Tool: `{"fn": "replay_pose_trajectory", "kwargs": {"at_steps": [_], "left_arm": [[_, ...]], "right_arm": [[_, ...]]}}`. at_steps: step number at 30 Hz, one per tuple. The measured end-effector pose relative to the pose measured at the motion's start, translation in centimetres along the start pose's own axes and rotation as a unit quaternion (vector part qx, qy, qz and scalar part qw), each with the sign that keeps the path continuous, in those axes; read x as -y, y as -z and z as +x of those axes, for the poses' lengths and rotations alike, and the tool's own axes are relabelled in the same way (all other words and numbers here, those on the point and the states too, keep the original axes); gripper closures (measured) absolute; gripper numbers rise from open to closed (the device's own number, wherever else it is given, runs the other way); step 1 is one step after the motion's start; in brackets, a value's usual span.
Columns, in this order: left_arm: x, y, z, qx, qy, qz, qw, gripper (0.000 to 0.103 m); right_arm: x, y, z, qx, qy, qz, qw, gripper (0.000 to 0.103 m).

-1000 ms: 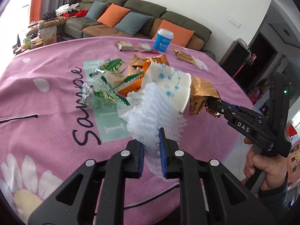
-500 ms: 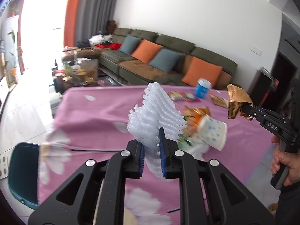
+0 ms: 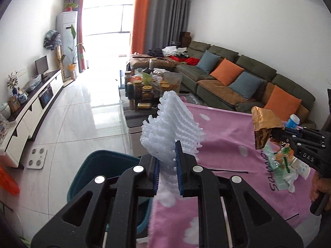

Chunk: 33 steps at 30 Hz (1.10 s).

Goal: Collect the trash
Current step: 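Carry foam net and gold wrapper to the teal bin and release both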

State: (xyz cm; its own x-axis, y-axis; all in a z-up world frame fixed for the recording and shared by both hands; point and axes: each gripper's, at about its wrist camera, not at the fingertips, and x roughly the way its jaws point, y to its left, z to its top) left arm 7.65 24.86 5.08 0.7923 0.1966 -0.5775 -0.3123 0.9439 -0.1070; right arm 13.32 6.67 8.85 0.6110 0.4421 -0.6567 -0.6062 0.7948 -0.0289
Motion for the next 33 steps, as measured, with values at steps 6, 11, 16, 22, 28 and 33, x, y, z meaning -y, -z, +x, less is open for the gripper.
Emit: {"fn": "replay_pose_trajectory", "kwargs": {"at_steps": [6,11,16,22,28,33], "left_arm": [[-7.3,1.3,0.4,-0.022,-0.058,-0.030,0.9976,0.089],[-11.8,2.8,0.7,-0.037,-0.082,-0.053,0.9946,0.089],[-13.0,4.1,0.7,-0.044,-0.091,-0.061,0.9929,0.089],[-13.0,5.2,0.8,-0.049,-0.098,-0.075,0.9911,0.089],[-13.4,6.1,1.6,-0.058,-0.107,-0.084,0.9891,0.089],[-13.9,6.7,2.7,-0.070,-0.110,-0.093,0.9870,0.089]], "right_arm": [[-5.7,-2.4,4.1,-0.024,-0.034,-0.049,0.998,0.091],[-9.3,-3.4,6.1,-0.038,-0.058,-0.079,0.994,0.091],[-12.3,-4.0,7.3,-0.050,-0.077,-0.101,0.991,0.091],[-15.0,-4.5,8.5,-0.067,-0.109,-0.115,0.985,0.090],[-17.8,-4.6,10.6,-0.094,-0.133,-0.129,0.978,0.090],[-19.5,-4.4,12.2,-0.118,-0.140,-0.143,0.973,0.090]]}}
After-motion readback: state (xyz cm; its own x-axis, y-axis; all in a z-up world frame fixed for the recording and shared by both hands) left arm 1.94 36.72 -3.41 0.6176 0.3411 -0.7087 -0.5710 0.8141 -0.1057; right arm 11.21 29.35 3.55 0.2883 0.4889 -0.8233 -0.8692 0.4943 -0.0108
